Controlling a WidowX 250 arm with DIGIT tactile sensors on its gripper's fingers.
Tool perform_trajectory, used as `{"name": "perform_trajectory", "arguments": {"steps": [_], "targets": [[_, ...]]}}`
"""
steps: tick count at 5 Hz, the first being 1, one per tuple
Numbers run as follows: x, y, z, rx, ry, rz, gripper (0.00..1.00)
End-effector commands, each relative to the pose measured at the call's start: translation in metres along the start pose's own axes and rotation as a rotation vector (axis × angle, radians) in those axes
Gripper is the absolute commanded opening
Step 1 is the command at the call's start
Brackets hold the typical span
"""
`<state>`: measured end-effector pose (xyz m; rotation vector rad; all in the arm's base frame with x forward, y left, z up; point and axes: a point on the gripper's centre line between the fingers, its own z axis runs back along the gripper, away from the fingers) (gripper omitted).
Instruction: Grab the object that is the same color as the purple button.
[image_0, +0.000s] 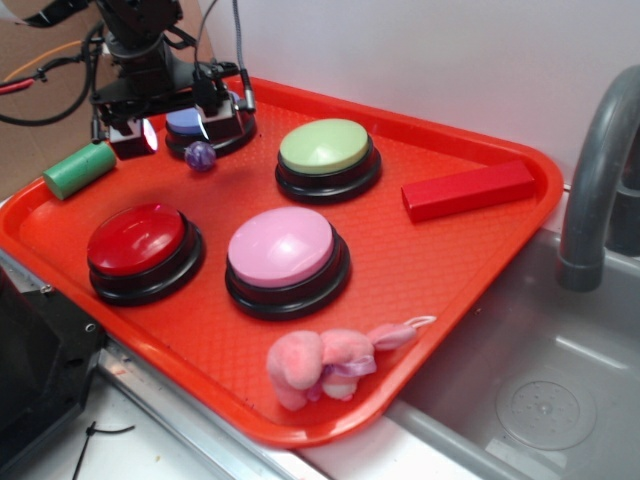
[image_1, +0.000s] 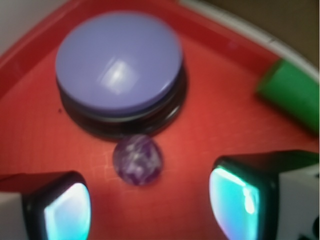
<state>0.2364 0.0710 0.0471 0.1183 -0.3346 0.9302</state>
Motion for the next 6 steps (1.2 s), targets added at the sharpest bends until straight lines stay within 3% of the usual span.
{"name": "perform_trajectory", "arguments": {"steps": [1,2,3,4,5,6], "targets": [[0.016,-0.002,-0.023,-0.011,-0.018,0.031,1.00],[0.016,-0.001,-0.029,-0.009,-0.005,0.030,1.00],[0.014,-0.001,-0.026,-0.016,-0.004,0.014,0.00],[0.010,-0.003,-0.015,-0.023,0.071,-0.040,0.00],[0.010,-0.005,0.005,-0.011,0.107,-0.144,0.00],[0.007,-0.014,0.040,-0.015,0.241,-0.395,0.00]]}}
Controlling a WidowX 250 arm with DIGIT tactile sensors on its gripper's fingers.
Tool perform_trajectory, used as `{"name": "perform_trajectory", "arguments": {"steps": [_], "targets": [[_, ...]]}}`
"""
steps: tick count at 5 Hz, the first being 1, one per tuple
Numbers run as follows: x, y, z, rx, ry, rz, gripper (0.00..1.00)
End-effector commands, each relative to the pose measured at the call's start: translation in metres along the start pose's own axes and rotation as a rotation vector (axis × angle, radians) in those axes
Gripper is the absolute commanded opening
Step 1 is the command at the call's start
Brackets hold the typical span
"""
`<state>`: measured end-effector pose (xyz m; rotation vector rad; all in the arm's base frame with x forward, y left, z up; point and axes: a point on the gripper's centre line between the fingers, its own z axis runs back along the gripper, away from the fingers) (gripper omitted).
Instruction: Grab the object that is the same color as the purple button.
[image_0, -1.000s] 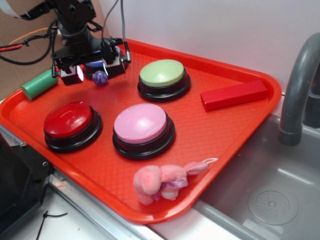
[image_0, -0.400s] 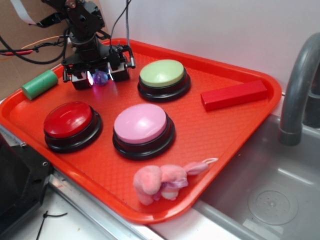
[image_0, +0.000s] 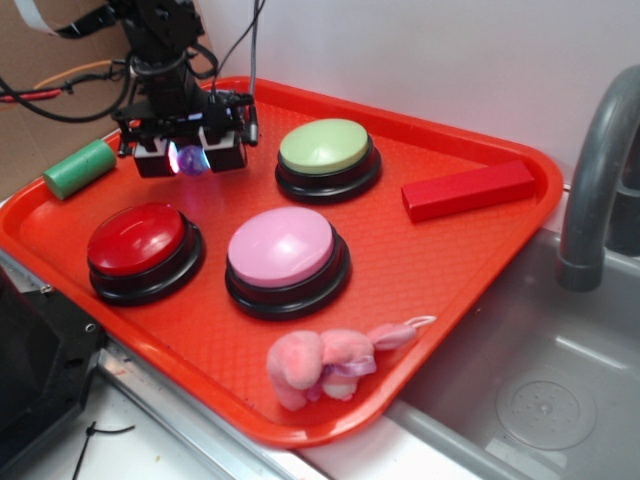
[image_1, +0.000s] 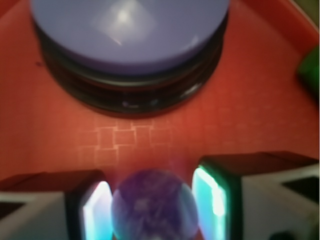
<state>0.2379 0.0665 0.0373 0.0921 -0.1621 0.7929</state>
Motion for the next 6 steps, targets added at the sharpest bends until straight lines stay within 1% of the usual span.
{"name": "perform_trajectory", "arguments": {"steps": [1,2,3,4,5,6], "targets": [[-0.009,-0.016,0.087,-0.102,0.125,-0.494,0.00],[-0.023,-0.015,0.127,-0.168,0.088,-0.639,0.00],[-0.028,-0.004,0.161,-0.234,0.046,-0.677,0.00],[-0.035,0.007,0.176,-0.247,-0.007,-0.657,0.00],[-0.040,0.004,0.172,-0.183,-0.035,-0.582,0.00],[-0.038,0.003,0.168,-0.170,0.015,-0.599,0.00]]}}
